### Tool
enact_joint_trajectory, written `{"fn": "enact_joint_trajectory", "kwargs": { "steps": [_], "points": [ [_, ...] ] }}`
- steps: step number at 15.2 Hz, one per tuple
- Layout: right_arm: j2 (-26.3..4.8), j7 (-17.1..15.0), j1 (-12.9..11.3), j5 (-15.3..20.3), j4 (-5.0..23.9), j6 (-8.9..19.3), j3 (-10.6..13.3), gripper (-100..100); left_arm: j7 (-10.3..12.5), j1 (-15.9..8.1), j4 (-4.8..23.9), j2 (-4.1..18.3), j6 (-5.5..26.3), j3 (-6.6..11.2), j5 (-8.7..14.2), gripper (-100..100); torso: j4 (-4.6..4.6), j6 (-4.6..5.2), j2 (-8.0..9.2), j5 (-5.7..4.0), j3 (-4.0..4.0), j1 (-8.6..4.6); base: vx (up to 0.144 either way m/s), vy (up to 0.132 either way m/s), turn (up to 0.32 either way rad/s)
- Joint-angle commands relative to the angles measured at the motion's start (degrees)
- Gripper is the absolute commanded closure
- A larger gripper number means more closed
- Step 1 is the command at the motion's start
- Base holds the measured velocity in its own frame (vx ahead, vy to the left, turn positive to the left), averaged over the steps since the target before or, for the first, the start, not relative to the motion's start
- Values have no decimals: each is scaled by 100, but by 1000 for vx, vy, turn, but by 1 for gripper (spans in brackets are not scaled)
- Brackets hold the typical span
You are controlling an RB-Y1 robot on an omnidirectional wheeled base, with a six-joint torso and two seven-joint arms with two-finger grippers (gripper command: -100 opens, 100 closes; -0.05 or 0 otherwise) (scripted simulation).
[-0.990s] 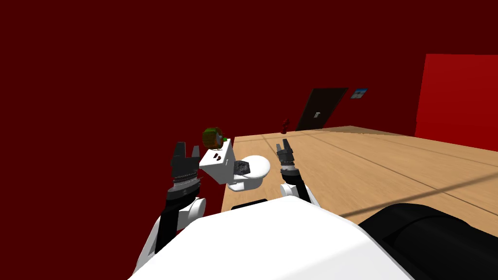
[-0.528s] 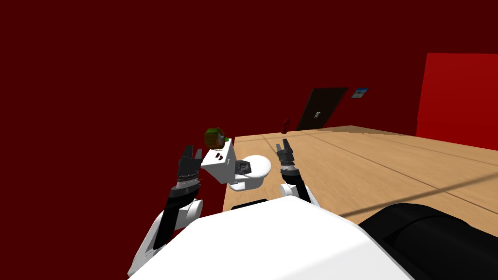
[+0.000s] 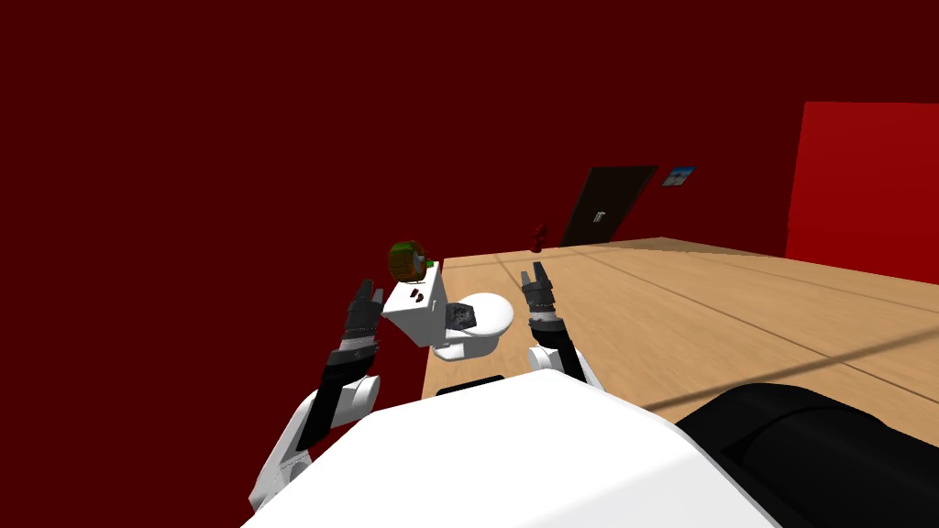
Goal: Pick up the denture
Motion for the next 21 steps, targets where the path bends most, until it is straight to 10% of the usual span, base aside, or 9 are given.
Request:
{"fn": "enact_joint_trajectory", "kwargs": {
  "steps": [1, 21],
  "points": [
    [0, 0, 0, 0, 0, 0, 0, 0, -38, -19, 236, -2, 77, 30, -11, -100, 0, 0, 0, 0, 0, 0, 25, 28, 3],
    [1, 0, 1, 0, 0, 0, 1, 0, -326, -198, 1598, -448, 1543, -35, -514, -100, -5, 1, -23, -11, -13, -51, 59, -31, -5]
  ]
}}
